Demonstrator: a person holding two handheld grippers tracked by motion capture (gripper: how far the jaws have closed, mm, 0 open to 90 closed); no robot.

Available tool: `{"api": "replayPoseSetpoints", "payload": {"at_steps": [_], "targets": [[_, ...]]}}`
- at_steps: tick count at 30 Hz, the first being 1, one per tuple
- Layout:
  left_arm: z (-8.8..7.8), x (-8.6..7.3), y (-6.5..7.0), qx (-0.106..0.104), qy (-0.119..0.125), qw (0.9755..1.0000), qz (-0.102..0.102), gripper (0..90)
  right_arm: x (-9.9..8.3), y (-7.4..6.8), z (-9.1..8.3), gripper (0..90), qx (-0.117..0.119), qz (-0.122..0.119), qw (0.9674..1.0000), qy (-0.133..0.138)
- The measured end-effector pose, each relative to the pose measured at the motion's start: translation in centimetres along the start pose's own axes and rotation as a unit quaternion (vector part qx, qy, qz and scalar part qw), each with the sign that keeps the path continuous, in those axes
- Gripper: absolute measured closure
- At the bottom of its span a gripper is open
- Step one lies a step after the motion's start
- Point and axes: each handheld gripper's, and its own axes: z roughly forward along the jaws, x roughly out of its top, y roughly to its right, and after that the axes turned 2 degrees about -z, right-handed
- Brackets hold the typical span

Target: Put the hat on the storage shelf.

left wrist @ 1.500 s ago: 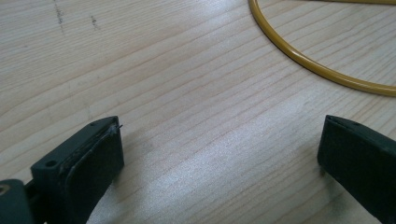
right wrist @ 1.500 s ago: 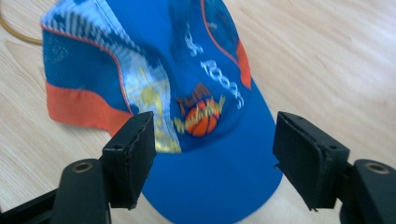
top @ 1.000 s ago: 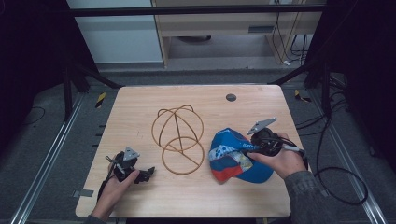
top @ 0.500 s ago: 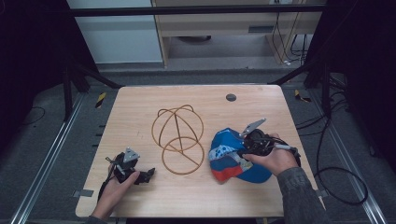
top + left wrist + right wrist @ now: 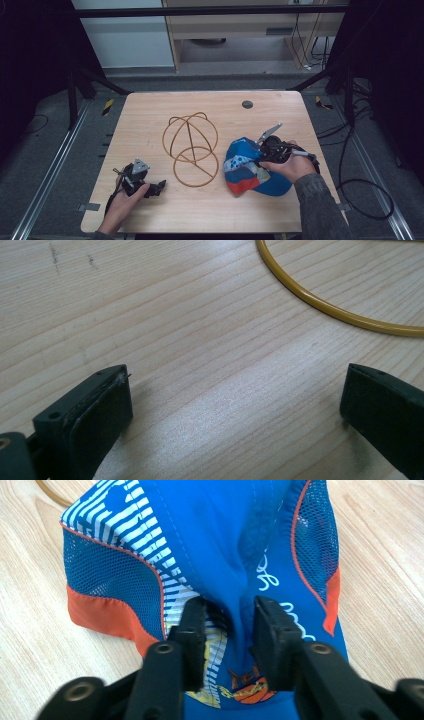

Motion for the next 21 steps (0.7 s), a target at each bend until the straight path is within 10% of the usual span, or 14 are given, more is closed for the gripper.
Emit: {"api": "replayPoseSetpoints", "payload": {"at_steps": [6,21], "targets": [[0.0,0.0,0.0,0.0,0.0,1.0,0.0,0.0,0.2,0.3,-0.2,89.5,0.01,0.004,0.9999,-0.009],[0.0,0.0,0.0,0.0,0.0,1.0,0.0,0.0,1.4,0.3,-3.6,90.0,0.017,0.008,0.9998,0.002]]}}
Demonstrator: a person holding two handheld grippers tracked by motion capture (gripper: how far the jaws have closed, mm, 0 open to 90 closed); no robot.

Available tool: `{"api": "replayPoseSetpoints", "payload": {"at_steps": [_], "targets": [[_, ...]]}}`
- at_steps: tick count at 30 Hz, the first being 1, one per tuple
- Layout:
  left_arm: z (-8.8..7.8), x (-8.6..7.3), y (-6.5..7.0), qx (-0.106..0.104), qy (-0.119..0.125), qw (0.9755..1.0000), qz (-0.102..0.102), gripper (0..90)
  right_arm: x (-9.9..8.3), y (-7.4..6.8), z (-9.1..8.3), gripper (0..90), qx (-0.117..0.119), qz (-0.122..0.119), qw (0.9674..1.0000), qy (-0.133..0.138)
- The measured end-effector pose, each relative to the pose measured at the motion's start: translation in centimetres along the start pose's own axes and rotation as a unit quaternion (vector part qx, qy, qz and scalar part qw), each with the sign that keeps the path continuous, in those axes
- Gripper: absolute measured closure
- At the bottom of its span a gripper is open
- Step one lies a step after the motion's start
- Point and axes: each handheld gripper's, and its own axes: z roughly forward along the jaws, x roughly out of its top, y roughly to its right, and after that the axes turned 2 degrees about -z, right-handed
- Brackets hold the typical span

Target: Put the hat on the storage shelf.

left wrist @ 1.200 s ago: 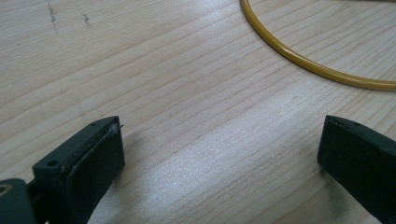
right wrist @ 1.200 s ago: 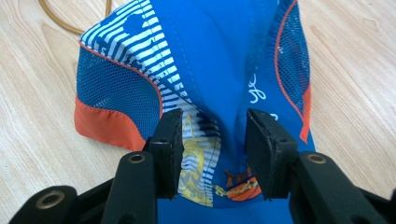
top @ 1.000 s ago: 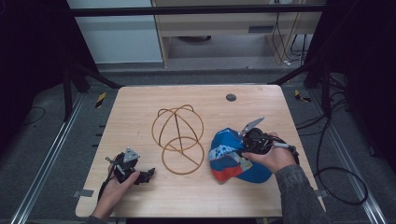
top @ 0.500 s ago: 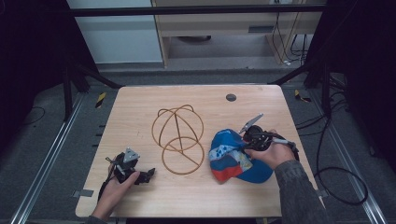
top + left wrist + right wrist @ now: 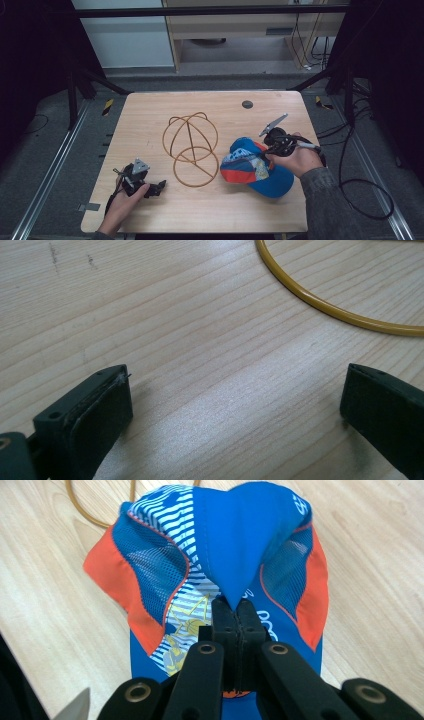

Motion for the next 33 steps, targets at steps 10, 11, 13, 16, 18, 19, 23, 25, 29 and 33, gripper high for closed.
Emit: {"api": "replayPoseSetpoints", "payload": {"at_steps": [10,11,13,16,18,19,23,25,29,33], "targets": [[0.0,0.0,0.0,0.0,0.002,1.0,-0.001,0.0,1.9,-1.1,-3.9,90.0,-0.008,-0.02,0.9996,0.016],[0.0,0.0,0.0,0.0,0.002,1.0,-0.001,0.0,2.1,-1.2,-4.3,90.0,-0.009,-0.02,0.9996,0.015],[0.0,0.0,0.0,0.0,0.002,1.0,0.0,0.0,2.4,-1.4,-4.9,90.0,-0.01,-0.025,0.9995,0.019],[0.0,0.0,0.0,0.0,0.002,1.0,0.001,0.0,2.7,-1.5,-5.7,90.0,-0.009,-0.027,0.9993,0.024],[0.0,0.0,0.0,0.0,0.001,1.0,0.001,0.0,2.9,-1.5,-6.2,90.0,-0.01,-0.027,0.9992,0.027],[0.0,0.0,0.0,0.0,0.002,1.0,0.0,0.0,3.0,-1.5,-6.5,90.0,-0.008,-0.027,0.9992,0.03],[0.0,0.0,0.0,0.0,0.002,1.0,0.0,0.0,3.3,-1.6,-7.4,90.0,-0.01,-0.029,0.9988,0.037],[0.0,0.0,0.0,0.0,0.002,1.0,0.001,0.0,3.3,-1.7,-7.9,90.0,-0.011,-0.031,0.9985,0.044],[0.0,0.0,0.0,0.0,0.002,1.0,0.001,0.0,3.1,-1.9,-8.8,90.0,-0.012,-0.034,0.9979,0.054],[0.0,0.0,0.0,0.0,0.001,1.0,0.002,0.0,2.6,-2.0,-10.3,90.0,-0.014,-0.031,0.9967,0.074]]}}
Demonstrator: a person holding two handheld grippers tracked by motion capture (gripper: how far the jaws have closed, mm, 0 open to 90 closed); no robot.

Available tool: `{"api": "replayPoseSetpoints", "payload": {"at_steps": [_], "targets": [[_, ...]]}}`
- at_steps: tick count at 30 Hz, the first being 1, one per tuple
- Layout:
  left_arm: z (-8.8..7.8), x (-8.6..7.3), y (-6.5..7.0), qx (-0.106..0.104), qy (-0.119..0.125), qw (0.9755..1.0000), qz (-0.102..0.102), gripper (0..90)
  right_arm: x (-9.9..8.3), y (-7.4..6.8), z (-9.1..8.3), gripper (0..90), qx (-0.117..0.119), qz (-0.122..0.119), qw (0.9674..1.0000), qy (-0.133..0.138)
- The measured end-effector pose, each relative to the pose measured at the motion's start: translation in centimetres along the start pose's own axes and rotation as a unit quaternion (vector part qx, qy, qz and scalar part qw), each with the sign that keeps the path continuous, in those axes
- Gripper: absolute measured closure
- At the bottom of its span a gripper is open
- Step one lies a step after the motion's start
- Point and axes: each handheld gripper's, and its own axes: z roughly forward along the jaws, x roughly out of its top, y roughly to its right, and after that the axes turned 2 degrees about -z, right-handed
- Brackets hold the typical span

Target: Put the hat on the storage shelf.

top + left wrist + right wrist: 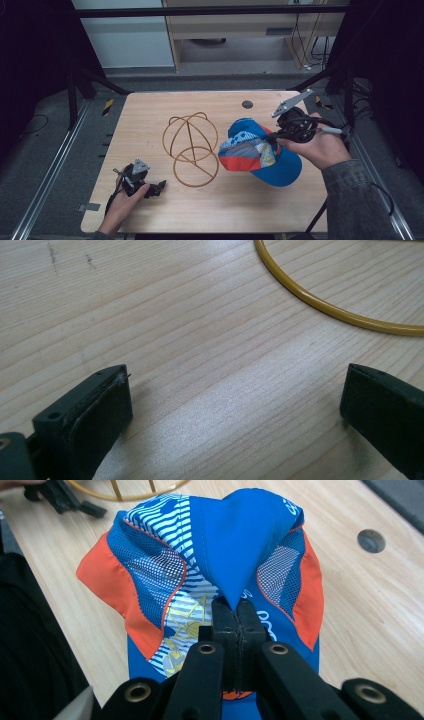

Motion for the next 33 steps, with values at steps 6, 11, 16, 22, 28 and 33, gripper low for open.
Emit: {"api": "replayPoseSetpoints", "payload": {"at_steps": [6,11,16,22,28,33], "targets": [[0.0,0.0,0.0,0.0,0.001,1.0,-0.001,0.0,0.1,-0.2,-1.9,90.0,-0.006,-0.005,0.9998,0.02],[0.0,0.0,0.0,0.0,0.0,1.0,0.0,0.0,0.7,-0.6,-3.0,90.0,-0.008,-0.013,0.9994,0.03],[0.0,0.0,0.0,-0.001,-0.001,1.0,-0.001,0.0,1.6,-1.0,-4.2,90.0,-0.01,-0.022,0.9987,0.045],[0.0,0.0,0.0,-0.001,-0.001,1.0,-0.001,0.0,2.7,-1.6,-5.7,90.0,-0.01,-0.033,0.9969,0.07],[0.0,0.0,0.0,-0.001,-0.001,1.0,0.0,0.0,3.6,-2.2,-6.4,90.0,-0.005,-0.041,0.9947,0.094],[0.0,0.0,0.1,-0.001,0.0,1.0,-0.002,0.0,4.4,-2.5,-6.2,90.0,-0.003,-0.044,0.9936,0.105]]}}
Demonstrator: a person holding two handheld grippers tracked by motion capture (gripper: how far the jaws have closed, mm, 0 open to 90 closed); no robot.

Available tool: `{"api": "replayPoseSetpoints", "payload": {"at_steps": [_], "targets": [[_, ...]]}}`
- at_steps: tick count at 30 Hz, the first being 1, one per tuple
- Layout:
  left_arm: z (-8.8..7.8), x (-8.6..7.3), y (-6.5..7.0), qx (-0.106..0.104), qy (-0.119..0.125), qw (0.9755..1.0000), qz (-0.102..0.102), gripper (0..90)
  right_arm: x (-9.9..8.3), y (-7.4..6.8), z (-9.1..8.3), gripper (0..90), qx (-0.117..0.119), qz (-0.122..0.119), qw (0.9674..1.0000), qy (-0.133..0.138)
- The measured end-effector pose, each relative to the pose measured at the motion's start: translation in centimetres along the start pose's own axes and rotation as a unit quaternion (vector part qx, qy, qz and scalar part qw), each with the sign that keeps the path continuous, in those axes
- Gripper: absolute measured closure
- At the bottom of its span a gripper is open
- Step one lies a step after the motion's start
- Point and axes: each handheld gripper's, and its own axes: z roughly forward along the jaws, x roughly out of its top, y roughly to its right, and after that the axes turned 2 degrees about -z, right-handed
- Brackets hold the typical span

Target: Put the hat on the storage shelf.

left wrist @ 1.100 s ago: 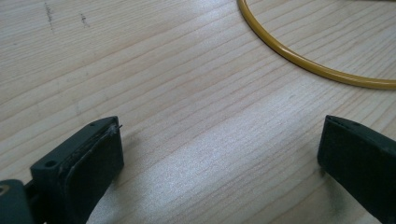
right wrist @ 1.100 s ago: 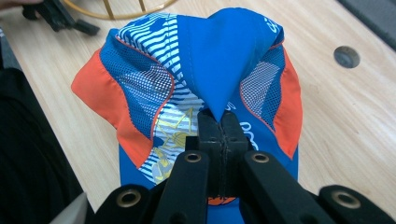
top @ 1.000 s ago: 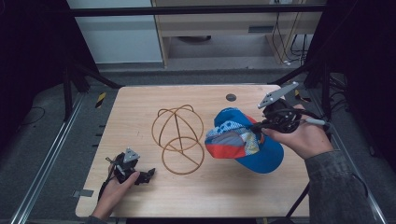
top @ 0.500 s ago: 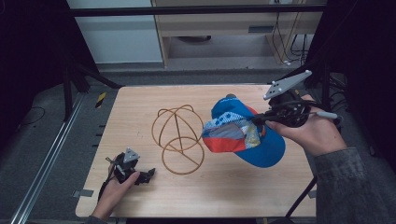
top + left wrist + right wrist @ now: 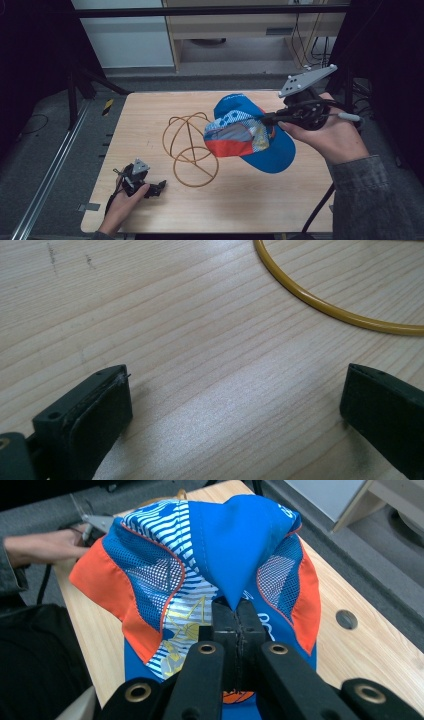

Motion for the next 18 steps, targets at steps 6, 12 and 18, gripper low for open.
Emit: {"api": "replayPoseSetpoints", "payload": {"at_steps": [6,12,18], "targets": [[0.0,0.0,0.0,0.0,0.0,1.0,0.0,0.0,1.5,-0.4,0.8,90.0,0.004,-0.006,0.9998,0.018],[0.0,0.0,0.0,0.0,0.0,1.0,0.0,0.0,3.6,-1.0,2.2,90.0,0.009,-0.017,0.9993,0.031],[0.0,0.0,0.0,-0.001,-0.001,1.0,0.001,0.0,5.7,-1.6,4.2,90.0,0.02,-0.03,0.9987,0.035]]}}
